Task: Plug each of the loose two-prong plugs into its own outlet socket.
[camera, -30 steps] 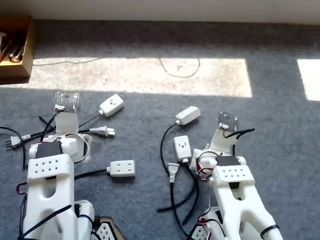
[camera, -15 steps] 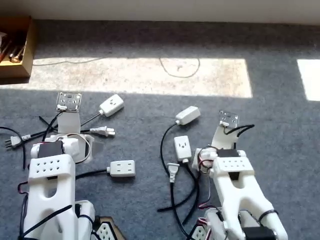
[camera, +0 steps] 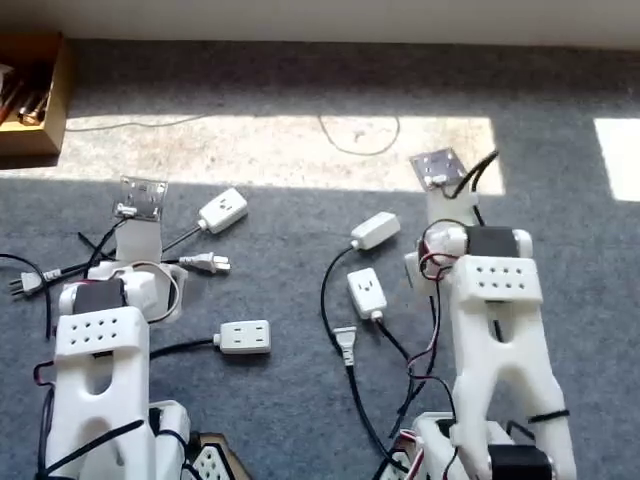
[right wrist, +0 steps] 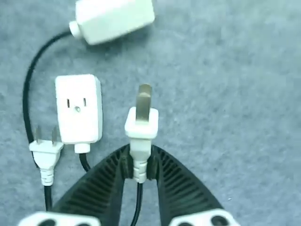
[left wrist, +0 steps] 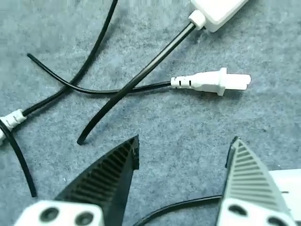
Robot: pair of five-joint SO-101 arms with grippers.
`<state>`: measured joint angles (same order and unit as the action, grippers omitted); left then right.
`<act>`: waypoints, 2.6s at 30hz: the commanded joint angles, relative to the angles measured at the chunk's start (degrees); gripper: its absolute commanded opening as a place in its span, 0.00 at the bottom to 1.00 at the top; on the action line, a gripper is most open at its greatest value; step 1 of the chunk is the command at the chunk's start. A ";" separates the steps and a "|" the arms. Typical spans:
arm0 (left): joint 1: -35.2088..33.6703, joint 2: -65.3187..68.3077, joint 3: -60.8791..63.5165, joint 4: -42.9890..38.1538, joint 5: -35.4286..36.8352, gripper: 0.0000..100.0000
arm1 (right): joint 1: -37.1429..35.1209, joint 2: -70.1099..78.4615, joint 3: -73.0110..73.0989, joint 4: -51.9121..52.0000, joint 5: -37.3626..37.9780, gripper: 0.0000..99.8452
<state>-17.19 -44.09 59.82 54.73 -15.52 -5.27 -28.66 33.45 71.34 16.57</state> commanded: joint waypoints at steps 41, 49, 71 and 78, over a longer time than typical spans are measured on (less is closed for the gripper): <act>14.29 -34.51 1.98 14.15 -5.19 0.43 | -53.41 -14.64 22.46 -27.30 -13.54 0.00; 8.22 -34.51 10.33 5.10 -5.54 0.43 | -53.32 -17.54 18.59 -21.14 -13.10 0.00; 3.12 -35.03 10.59 3.60 -2.99 0.43 | -44.70 -19.65 7.60 -3.74 -8.00 0.00; 11.82 -34.51 5.32 3.69 1.67 0.41 | -48.04 -19.82 11.74 -8.92 -10.11 0.00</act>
<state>-10.33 -78.64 68.00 58.77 -15.52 -51.25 -48.26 45.41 64.75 7.60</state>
